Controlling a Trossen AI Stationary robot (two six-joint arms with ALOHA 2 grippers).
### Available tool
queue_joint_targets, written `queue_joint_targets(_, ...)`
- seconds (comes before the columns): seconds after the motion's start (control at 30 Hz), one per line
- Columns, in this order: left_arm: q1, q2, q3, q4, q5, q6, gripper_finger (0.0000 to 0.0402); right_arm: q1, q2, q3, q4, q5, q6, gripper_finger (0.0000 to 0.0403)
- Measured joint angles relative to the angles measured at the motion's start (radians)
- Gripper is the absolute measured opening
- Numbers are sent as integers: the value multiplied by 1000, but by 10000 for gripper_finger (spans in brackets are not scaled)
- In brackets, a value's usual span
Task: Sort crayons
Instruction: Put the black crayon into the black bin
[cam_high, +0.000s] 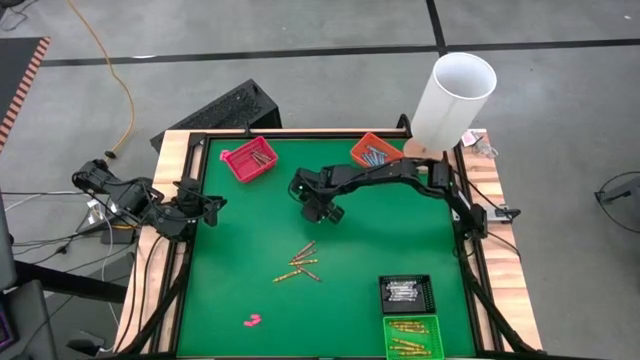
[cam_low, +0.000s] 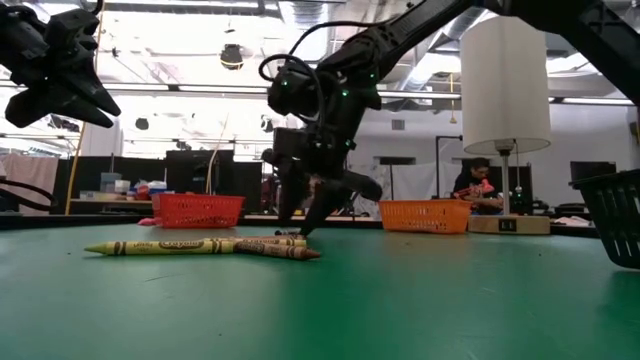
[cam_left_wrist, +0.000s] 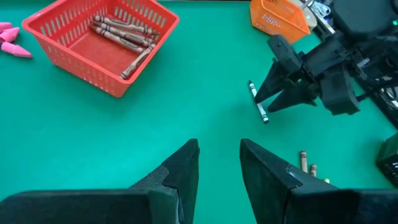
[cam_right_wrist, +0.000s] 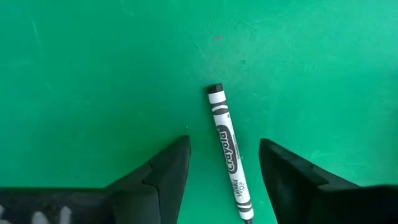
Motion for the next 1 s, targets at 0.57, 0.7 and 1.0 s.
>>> queue_joint_targets(0.57, 0, 0, 0, 0, 3, -37, 106, -18, 0, -2, -101, -71, -72, 80)
queue_joint_targets(0.7, 0, 0, 0, 0, 3, -37, 106, -16, 1, 30, -129, -64, -72, 43)
queue_joint_targets(1.0, 0, 0, 0, 0, 4, -37, 106, -14, 8, 106, -177, -60, 41, 6)
